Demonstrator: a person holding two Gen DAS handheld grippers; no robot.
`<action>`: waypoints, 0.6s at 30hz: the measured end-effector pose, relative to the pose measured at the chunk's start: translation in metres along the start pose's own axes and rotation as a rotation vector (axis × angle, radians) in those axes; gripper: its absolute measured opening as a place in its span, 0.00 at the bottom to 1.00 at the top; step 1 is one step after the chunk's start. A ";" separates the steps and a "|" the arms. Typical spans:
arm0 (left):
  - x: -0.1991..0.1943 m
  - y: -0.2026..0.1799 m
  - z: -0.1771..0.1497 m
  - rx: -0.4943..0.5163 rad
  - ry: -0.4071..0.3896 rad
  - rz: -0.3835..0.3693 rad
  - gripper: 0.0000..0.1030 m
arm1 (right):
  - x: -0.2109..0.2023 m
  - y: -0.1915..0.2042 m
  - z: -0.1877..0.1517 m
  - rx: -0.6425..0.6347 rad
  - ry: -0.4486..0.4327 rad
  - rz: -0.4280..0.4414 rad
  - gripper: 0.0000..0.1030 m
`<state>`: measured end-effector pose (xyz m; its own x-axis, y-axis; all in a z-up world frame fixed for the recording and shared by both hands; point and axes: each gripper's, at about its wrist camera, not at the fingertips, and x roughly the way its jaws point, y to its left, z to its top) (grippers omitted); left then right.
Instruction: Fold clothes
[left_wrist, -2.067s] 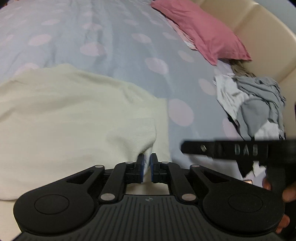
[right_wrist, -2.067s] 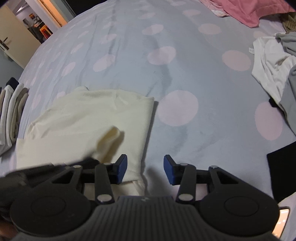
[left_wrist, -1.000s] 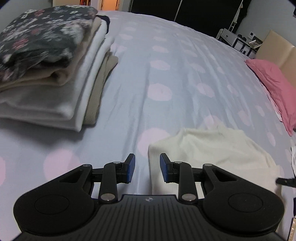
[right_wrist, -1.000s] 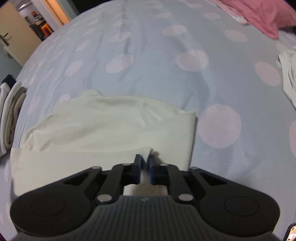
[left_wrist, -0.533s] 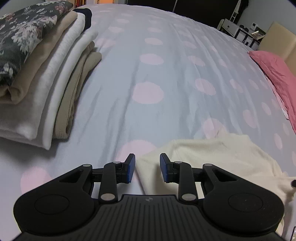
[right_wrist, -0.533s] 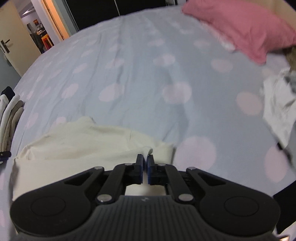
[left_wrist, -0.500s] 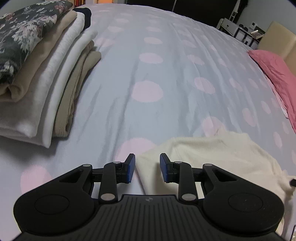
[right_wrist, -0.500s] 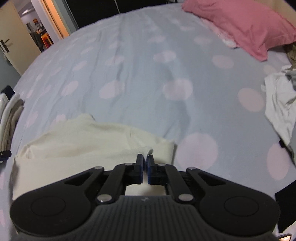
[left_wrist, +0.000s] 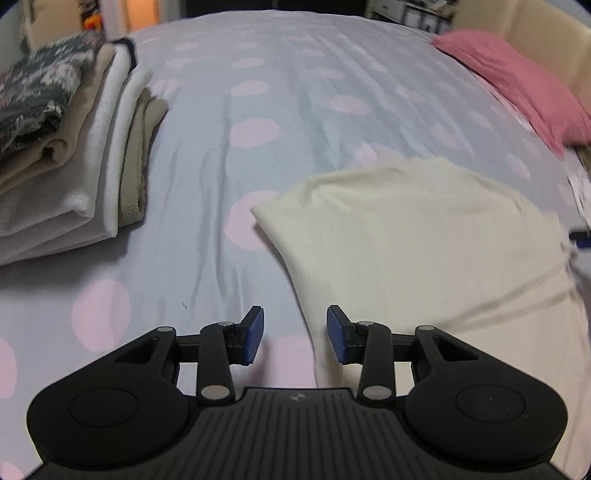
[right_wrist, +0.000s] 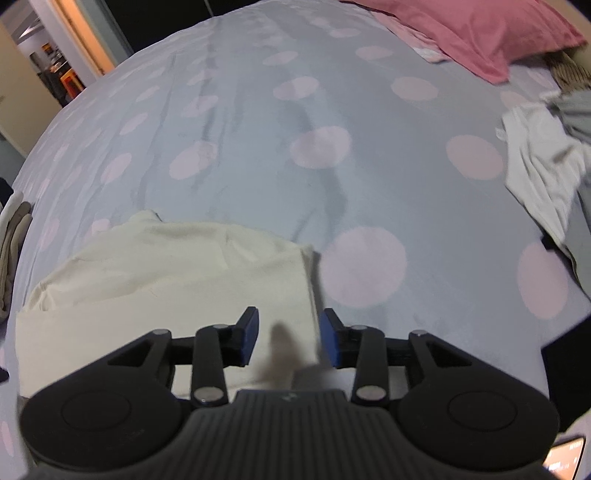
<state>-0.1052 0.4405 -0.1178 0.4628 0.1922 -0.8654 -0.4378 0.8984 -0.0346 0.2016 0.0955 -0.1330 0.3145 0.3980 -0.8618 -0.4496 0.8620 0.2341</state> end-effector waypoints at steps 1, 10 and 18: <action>-0.002 -0.004 -0.006 0.026 0.000 0.000 0.35 | -0.001 -0.004 -0.002 0.011 0.004 -0.001 0.48; 0.012 -0.049 -0.030 0.242 -0.018 0.108 0.35 | 0.006 -0.027 -0.018 0.131 0.057 0.081 0.45; 0.021 -0.050 -0.027 0.230 -0.045 0.124 0.08 | 0.013 -0.027 -0.016 0.149 0.051 0.122 0.38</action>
<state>-0.0941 0.3891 -0.1477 0.4527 0.3190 -0.8327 -0.3087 0.9321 0.1893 0.2048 0.0722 -0.1578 0.2213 0.4891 -0.8437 -0.3514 0.8470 0.3988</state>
